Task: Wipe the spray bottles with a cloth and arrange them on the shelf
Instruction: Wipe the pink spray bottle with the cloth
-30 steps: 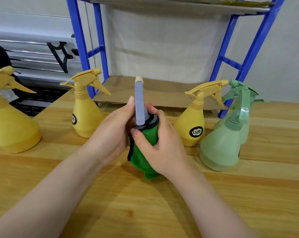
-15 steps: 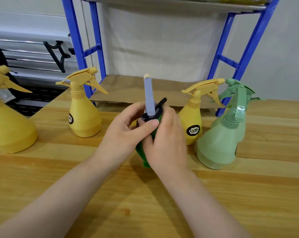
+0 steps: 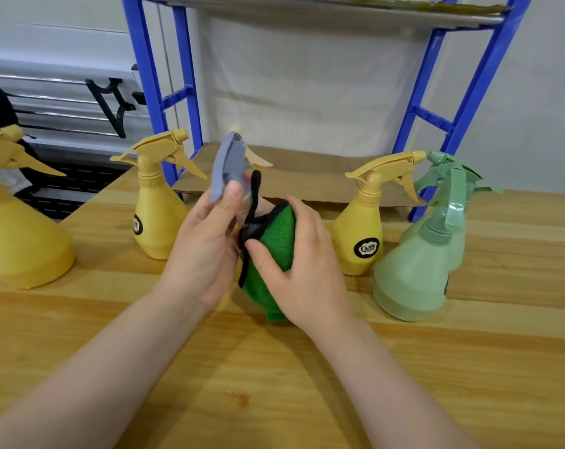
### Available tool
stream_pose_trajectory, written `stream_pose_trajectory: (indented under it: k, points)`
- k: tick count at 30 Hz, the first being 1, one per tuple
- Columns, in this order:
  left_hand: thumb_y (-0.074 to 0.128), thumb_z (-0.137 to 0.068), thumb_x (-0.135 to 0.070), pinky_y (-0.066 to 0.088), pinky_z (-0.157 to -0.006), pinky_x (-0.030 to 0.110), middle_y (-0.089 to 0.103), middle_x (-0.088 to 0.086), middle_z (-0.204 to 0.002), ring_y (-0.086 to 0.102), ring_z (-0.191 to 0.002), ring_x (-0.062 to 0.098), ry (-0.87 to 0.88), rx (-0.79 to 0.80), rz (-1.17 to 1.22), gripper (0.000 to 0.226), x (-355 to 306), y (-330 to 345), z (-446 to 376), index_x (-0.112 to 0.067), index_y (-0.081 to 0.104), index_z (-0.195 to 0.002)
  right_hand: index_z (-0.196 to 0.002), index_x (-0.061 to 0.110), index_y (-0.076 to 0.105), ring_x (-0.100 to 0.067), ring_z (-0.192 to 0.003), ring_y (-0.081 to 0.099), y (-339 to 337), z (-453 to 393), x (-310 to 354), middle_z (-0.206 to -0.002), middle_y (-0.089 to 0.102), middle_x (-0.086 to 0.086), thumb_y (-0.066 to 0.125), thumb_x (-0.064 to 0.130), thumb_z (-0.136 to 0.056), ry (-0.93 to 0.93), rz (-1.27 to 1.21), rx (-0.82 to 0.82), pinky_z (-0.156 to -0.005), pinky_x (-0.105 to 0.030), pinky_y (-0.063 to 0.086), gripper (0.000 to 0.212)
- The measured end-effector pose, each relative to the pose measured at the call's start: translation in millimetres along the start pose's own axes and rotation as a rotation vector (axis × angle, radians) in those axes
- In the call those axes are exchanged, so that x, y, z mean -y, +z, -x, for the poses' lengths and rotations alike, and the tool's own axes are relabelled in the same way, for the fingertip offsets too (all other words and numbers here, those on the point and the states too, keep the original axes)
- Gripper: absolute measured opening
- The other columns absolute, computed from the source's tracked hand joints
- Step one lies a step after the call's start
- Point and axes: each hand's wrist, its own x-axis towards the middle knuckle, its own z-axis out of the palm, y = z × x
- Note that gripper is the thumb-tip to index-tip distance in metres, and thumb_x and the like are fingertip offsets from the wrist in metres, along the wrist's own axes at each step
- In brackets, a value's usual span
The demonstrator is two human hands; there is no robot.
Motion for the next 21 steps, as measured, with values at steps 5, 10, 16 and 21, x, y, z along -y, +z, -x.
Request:
stream_pose_trajectory:
  k: [5, 10, 16, 21]
  points:
    - [0.053, -0.091, -0.042, 0.051, -0.096, 0.032, 0.062, -0.003, -0.114, 0.059, -0.109, 0.01, 0.049, -0.124, 0.095, 0.045, -11, -10, -12, -0.016, 0.058, -0.128, -0.151, 0.019, 0.025, -0.005, -0.14, 0.031, 3, 0, -3, -0.152, 0.035, 0.006, 0.055, 0.058, -0.087, 0.018, -0.146, 0.064, -0.116, -0.024, 0.027, 0.082]
    - [0.05, -0.095, -0.044, 0.049, -0.098, 0.033, 0.065, -0.003, -0.109, 0.059, -0.107, 0.009, 0.071, -0.214, 0.191, 0.043, -19, -16, -19, -0.017, 0.058, -0.128, -0.139, 0.018, 0.04, -0.011, -0.127, 0.048, 6, -4, -8, -0.135, 0.053, 0.004, 0.049, 0.063, -0.086, 0.023, -0.341, 0.092, -0.106, -0.036, 0.041, 0.07]
    - [0.044, -0.097, -0.047, 0.054, -0.091, 0.034, 0.073, -0.006, -0.091, 0.068, -0.093, 0.007, 0.047, -0.214, 0.134, 0.034, -23, -10, -15, -0.022, 0.062, -0.112, -0.123, 0.035, 0.05, 0.002, -0.113, 0.057, 1, -2, -5, -0.116, 0.062, 0.021, 0.048, 0.062, -0.084, 0.125, -0.628, 0.158, -0.096, -0.025, 0.046, 0.047]
    - [0.051, -0.087, -0.043, 0.054, -0.093, 0.035, 0.071, -0.001, -0.106, 0.067, -0.1, 0.009, 0.072, -0.131, 0.008, 0.034, -22, -2, -8, -0.022, 0.066, -0.109, -0.115, 0.034, 0.055, 0.001, -0.103, 0.061, -5, -3, -1, -0.104, 0.065, 0.024, 0.053, 0.058, -0.085, 0.129, -0.683, 0.18, -0.086, -0.018, 0.047, 0.038]
